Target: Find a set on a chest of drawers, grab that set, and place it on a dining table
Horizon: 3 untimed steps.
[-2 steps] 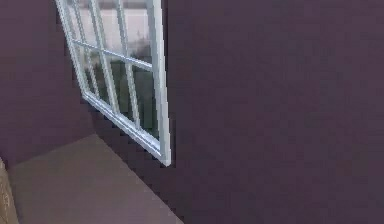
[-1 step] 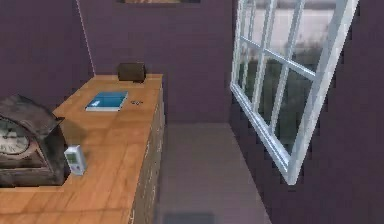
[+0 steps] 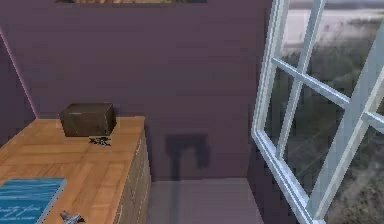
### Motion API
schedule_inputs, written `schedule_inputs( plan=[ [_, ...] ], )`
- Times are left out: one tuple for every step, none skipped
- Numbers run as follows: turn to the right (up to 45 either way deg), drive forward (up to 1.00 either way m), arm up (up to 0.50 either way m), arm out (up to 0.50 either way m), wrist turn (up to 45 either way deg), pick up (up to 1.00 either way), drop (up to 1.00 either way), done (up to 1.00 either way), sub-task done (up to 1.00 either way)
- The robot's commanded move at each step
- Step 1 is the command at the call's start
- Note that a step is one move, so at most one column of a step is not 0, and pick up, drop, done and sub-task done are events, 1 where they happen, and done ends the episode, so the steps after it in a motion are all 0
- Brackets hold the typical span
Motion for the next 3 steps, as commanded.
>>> schedule_inputs(
  plan=[
    [-6.0, 0.0, 0.0, 0.0, 0.0, 0.0, 0.0, 0.0, 0.0],
    [0.0, 0.35, 0.0, 0.0, 0.0, 0.0, 0.0, 0.0, 0.0],
    [-45.0, 0.0, 0.0, 0.0, 0.0, 0.0, 0.0, 0.0, 0.0]
  ],
)
